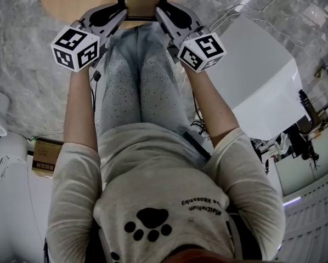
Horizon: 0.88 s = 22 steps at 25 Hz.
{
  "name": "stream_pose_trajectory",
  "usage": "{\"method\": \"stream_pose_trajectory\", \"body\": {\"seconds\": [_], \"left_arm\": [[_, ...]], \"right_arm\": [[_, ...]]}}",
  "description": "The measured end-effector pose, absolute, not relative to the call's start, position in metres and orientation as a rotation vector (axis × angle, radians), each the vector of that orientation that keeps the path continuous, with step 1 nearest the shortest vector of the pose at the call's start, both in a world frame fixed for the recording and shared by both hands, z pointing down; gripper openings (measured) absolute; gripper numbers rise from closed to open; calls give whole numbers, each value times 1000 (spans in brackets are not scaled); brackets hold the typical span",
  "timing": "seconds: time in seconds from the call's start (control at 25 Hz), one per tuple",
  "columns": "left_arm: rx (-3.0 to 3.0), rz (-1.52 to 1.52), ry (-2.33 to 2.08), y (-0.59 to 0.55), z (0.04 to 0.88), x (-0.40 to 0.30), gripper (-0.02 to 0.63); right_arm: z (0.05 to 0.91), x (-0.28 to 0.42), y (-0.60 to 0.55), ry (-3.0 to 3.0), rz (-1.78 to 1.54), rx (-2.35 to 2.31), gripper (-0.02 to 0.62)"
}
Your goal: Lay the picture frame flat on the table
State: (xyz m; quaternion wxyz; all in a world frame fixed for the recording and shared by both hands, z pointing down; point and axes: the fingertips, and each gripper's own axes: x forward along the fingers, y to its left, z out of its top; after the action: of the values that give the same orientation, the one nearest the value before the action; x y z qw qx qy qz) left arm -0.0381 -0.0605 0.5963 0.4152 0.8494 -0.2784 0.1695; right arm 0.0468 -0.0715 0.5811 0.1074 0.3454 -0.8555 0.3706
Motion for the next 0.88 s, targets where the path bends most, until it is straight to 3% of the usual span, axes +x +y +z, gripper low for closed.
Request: {"method": "stream_pose_trajectory", "body": {"seconds": [0.88], "left_arm": [[2014, 511, -753, -59, 651, -41, 83]], "right_arm": [[638, 44, -73, -2385, 1147, 1009, 86]]}}
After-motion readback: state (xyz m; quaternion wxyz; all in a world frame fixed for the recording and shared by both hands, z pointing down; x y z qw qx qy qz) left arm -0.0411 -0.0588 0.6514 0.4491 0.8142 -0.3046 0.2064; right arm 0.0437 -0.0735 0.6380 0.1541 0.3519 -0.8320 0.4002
